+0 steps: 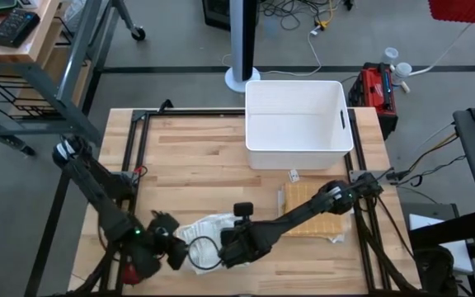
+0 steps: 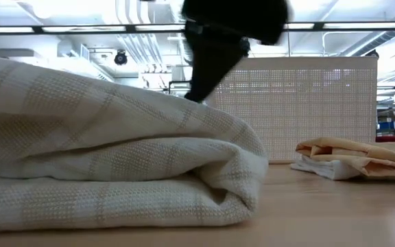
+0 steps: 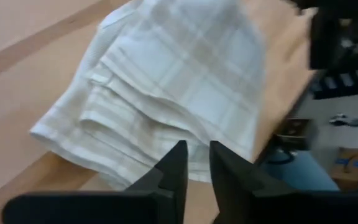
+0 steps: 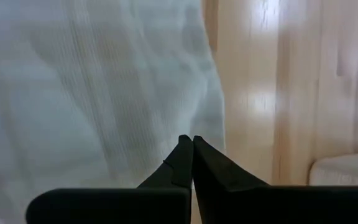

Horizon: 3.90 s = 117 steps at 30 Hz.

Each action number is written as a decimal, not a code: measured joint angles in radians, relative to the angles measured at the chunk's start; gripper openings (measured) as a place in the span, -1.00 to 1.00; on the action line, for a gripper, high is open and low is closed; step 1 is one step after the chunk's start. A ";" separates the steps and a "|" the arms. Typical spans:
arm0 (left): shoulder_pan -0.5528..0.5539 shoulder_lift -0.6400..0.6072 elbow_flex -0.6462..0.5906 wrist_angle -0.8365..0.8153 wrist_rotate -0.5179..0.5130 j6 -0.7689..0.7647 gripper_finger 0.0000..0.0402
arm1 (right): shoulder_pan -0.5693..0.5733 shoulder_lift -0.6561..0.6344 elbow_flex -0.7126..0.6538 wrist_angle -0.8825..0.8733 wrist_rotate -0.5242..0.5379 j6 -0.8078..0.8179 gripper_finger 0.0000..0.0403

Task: Fold towel
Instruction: Fold the white checkered towel

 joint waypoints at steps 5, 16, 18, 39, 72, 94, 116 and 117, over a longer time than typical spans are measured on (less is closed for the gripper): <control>0.080 0.041 0.000 0.030 0.127 0.050 -0.46 | 0.005 -0.081 -0.158 0.003 0.001 0.013 -1.00; 0.135 0.121 -0.002 0.063 0.212 0.027 0.01 | 0.010 -0.482 -0.659 0.291 0.051 0.126 -1.00; 0.141 0.147 -0.002 0.083 0.215 0.027 0.05 | 0.010 -0.553 -0.728 0.352 0.050 0.127 -1.00; 0.177 0.236 0.002 0.205 0.054 0.133 -0.83 | 0.003 -0.720 -0.856 0.455 -0.034 0.062 -1.00; 0.077 0.108 0.185 -0.526 0.162 -0.074 -1.00 | 0.001 -0.640 -0.857 0.713 -0.219 -0.042 -1.00; -0.034 0.092 0.214 -0.593 0.089 -0.203 -1.00 | -0.049 -0.095 -0.464 1.072 -0.451 -0.031 -1.00; -0.119 0.161 0.252 -0.573 0.389 -0.311 -1.00 | -0.073 0.076 -0.224 0.725 -0.416 0.076 -1.00; -0.119 0.180 0.247 -0.578 0.391 -0.323 -1.00 | -0.073 0.075 -0.225 0.722 -0.417 0.076 -1.00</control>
